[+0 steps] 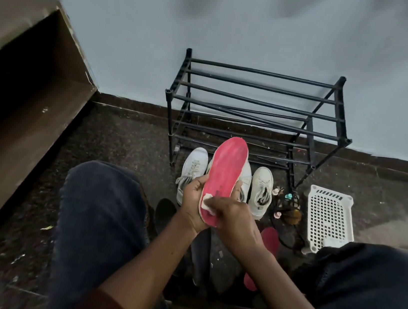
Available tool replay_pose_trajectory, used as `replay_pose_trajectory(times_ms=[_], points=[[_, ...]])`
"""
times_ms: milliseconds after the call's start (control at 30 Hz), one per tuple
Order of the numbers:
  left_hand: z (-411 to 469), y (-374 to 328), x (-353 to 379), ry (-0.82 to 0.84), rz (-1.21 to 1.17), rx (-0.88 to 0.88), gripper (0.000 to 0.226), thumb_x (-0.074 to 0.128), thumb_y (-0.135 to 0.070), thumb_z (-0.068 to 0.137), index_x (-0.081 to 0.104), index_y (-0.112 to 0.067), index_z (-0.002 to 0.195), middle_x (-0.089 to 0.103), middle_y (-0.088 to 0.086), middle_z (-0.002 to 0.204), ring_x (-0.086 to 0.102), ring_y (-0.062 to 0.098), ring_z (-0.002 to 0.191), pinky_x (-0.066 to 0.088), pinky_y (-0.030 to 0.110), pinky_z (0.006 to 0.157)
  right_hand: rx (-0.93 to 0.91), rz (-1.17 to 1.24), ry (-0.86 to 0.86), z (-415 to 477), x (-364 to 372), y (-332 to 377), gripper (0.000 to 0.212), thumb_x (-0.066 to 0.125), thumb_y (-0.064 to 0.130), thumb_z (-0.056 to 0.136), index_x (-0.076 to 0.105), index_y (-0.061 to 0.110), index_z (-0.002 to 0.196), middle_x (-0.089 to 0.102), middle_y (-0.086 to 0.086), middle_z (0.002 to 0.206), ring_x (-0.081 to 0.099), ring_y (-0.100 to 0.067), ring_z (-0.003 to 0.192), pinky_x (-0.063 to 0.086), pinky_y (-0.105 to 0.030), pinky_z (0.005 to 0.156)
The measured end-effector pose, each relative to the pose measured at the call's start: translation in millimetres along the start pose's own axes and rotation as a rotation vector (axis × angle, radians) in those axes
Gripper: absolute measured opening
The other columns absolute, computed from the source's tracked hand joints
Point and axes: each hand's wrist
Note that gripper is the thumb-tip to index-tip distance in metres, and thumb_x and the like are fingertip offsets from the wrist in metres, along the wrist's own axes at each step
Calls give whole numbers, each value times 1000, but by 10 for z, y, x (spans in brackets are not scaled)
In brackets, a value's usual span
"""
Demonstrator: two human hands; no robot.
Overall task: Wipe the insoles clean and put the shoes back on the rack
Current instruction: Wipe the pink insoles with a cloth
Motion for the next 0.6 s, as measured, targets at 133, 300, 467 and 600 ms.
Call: replay_pose_trajectory(times_ms=[133,300,467,600], points=[[-12,49,-61,2,7,-39,53,40,-34,90,68,7,107,64,24,113,61,31,106,53,36,91,90,119,-6,-63,-42,4,23,68,-6,69,75,7,87,73,-9,89,67,-19,81,46,-19,74],[-12,35,-45,16,86,-43,48,45,-33,85,67,2,111,64,19,111,60,28,107,38,38,106,89,29,34,109,-75,-34,24,67,-1,72,74,8,94,72,-12,88,66,-24,77,40,-17,69],[33,68,-41,-15,52,-27,42,45,-28,85,66,3,105,67,16,99,66,27,97,49,37,93,167,-24,-43,355,-107,-96,18,64,4,81,73,6,96,68,-17,92,64,-30,80,48,-31,74],[23,19,-37,-13,76,-15,49,45,-33,84,69,3,106,64,18,108,63,28,103,46,38,98,172,8,85,244,-55,-30,19,63,3,80,74,7,95,70,-11,98,65,-25,86,36,-12,76]])
Point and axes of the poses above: each hand's wrist, its own z-axis towards the middle knuckle, its own x-axis out of the palm, y = z × x
